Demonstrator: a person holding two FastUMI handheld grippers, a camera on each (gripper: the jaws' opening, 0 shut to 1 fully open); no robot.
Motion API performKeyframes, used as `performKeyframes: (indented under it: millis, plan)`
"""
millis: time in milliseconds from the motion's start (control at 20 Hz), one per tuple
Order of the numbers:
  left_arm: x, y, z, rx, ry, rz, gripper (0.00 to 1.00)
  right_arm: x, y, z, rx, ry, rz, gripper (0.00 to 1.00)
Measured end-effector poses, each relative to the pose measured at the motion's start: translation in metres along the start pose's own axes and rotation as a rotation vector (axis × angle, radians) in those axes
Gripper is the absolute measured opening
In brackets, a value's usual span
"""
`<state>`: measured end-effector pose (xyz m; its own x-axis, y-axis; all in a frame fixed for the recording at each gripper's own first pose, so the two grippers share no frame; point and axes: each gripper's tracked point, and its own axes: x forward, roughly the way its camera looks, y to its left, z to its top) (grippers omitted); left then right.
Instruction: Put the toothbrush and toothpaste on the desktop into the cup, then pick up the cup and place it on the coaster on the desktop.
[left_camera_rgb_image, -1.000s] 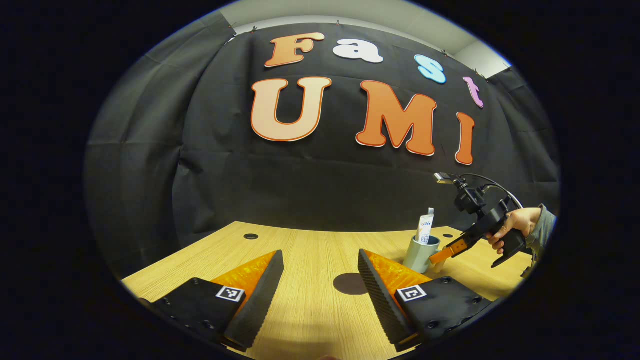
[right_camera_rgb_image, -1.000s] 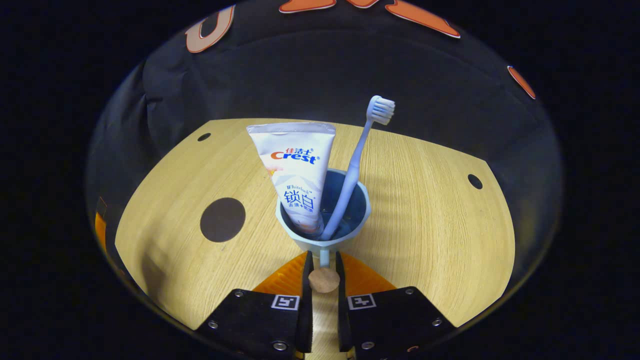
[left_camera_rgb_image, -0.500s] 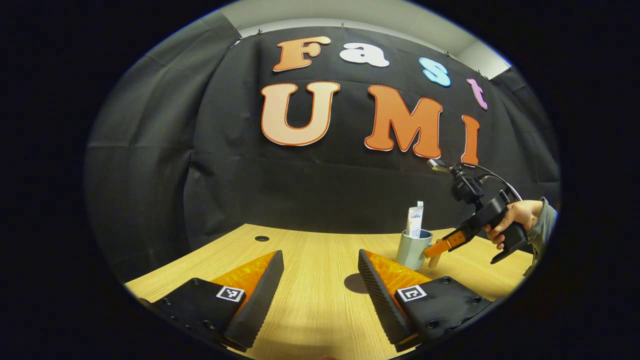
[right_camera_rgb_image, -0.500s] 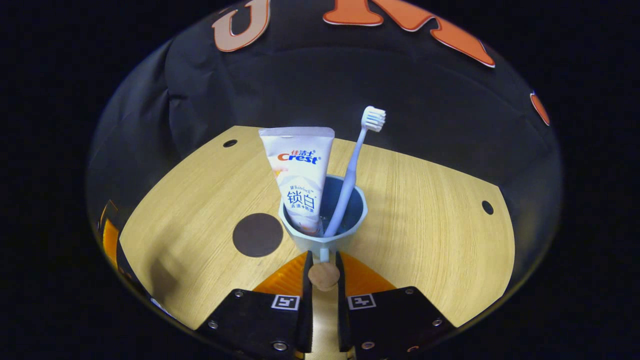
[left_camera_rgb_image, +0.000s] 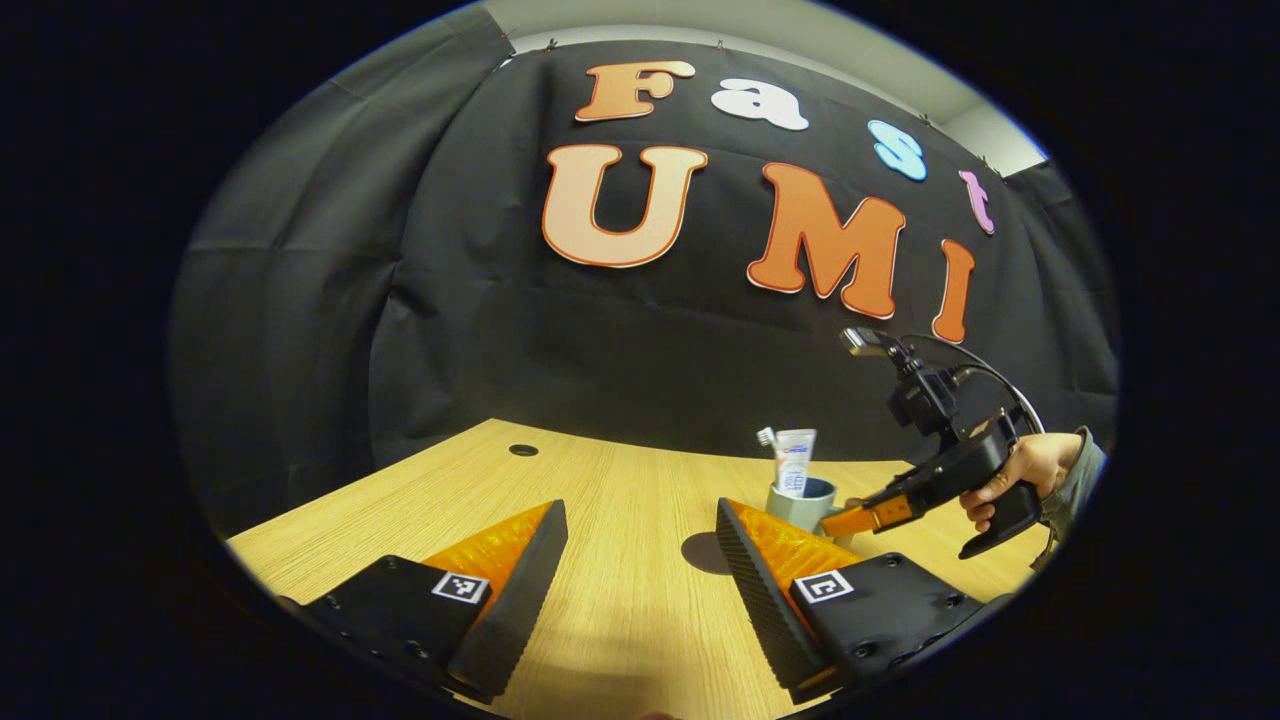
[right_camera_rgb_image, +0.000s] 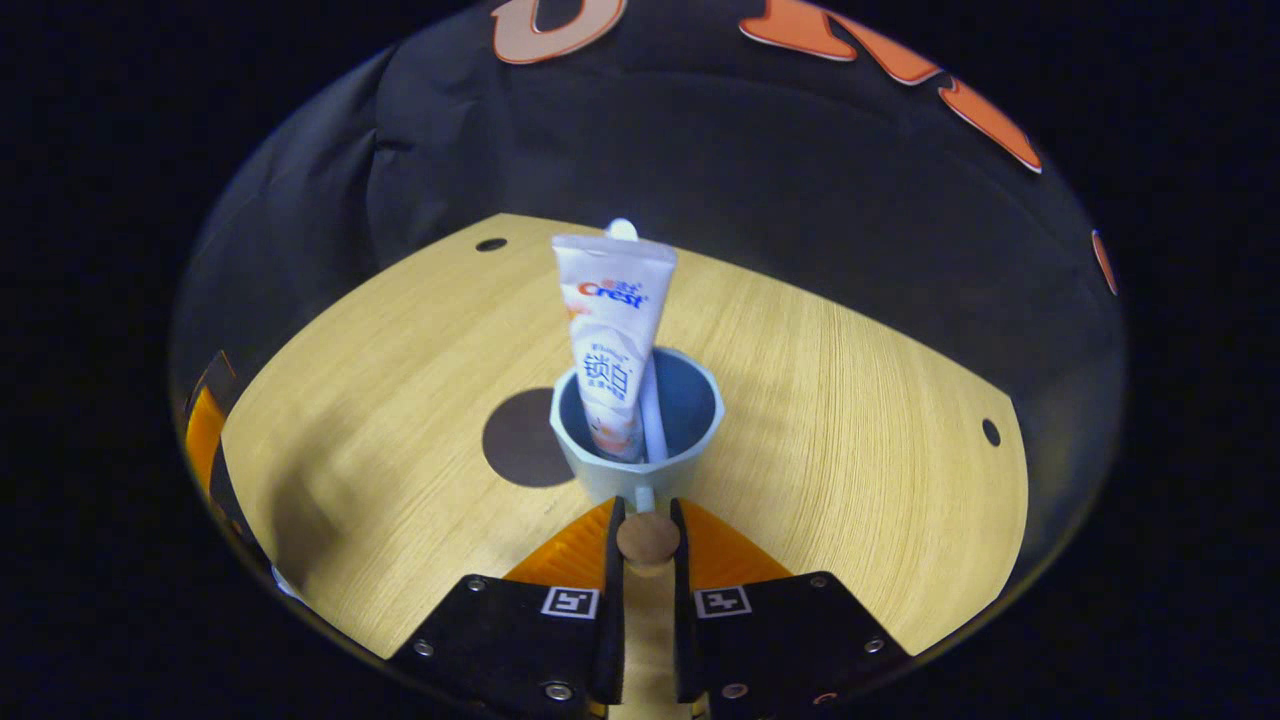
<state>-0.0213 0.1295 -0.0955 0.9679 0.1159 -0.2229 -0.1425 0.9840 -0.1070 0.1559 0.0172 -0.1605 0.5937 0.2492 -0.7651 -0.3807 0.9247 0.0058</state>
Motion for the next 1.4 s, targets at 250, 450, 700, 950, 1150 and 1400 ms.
performKeyframes:
  millis: [250, 450, 700, 950, 1150, 1400]
  plan:
    - [-0.003, 0.000, 0.000, -0.001, -0.006, 0.006, 0.95, 0.001, 0.003, -0.001, -0.019, 0.026, 0.006, 0.21]
    - [0.000, 0.002, -0.006, -0.016, 0.011, 0.004, 0.95, 0.006, 0.005, -0.016, -0.100, 0.130, 0.019, 0.34]
    - [-0.002, 0.008, -0.010, -0.008, 0.016, 0.014, 0.95, -0.003, -0.002, -0.001, -0.042, 0.150, 0.030, 0.43]
    - [0.001, 0.017, -0.018, -0.027, 0.036, 0.032, 0.95, 0.003, -0.006, 0.000, -0.045, 0.110, 0.023, 0.20]
    - [-0.004, 0.021, -0.022, -0.029, 0.039, 0.037, 0.95, 0.002, -0.005, 0.002, -0.029, 0.078, 0.020, 0.20]
    - [-0.001, 0.024, -0.020, -0.025, 0.039, 0.046, 0.95, 0.005, -0.003, 0.010, -0.042, 0.030, 0.057, 0.15]
